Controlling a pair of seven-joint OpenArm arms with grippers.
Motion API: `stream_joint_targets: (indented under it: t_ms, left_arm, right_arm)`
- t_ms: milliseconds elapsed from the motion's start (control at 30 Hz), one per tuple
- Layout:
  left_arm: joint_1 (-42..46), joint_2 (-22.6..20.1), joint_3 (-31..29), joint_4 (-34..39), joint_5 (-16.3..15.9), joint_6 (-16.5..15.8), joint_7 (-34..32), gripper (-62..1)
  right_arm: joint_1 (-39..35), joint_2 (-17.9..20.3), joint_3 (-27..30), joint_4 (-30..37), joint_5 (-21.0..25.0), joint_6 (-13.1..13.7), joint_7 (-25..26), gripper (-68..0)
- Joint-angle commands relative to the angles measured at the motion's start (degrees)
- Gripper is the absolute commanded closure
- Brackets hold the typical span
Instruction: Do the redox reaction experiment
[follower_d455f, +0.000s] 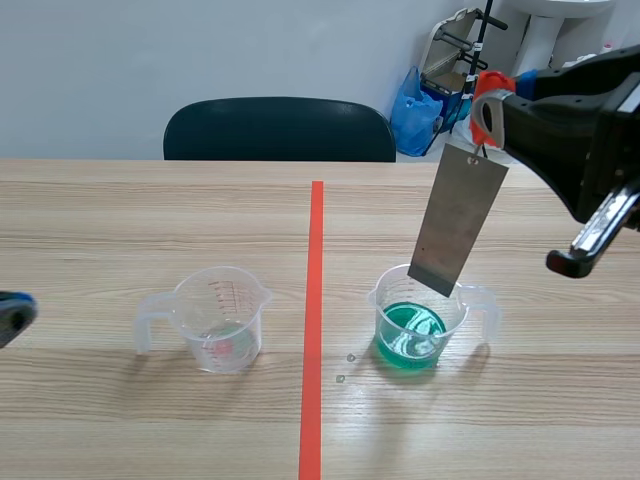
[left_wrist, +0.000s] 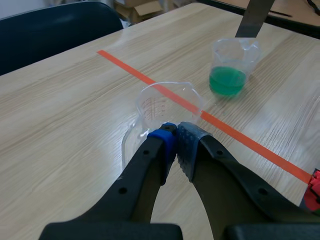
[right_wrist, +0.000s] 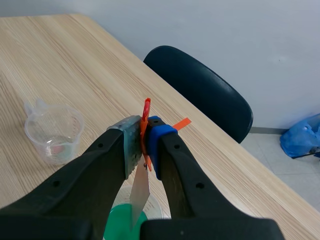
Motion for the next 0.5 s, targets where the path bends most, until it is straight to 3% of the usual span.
stream_joint_targets:
  t_ms: [0, 200, 367, 467]
  left_arm:
    - [-4.83, -0.28, 2.86, 0.76, -1.84, -0.13, 0.83, -2.1]
    - [-25.55, 1.42, 20.87, 0.76, -3.08, 0.35, 8.74, -2.1]
    - [-39.71, 7.63, 35.04, 0.7, -3.06, 1.29, 17.51, -2.1]
    - [-45.55, 11.78, 41.68, 0.59, -3.06, 4.81, 21.64, -2.1]
  right_arm:
    - [0.68, 0.26, 1.09, 1.11, 0.74, -0.22, 1.07, -0.6]
    - [0.68, 0.26, 1.09, 1.11, 0.74, -0.22, 1.07, -0.6]
    - [0.68, 0.26, 1.09, 1.11, 0.74, -0.22, 1.29, -0.6]
    - [0.68, 0.26, 1.09, 1.11, 0.74, -0.22, 1.29, -0.6]
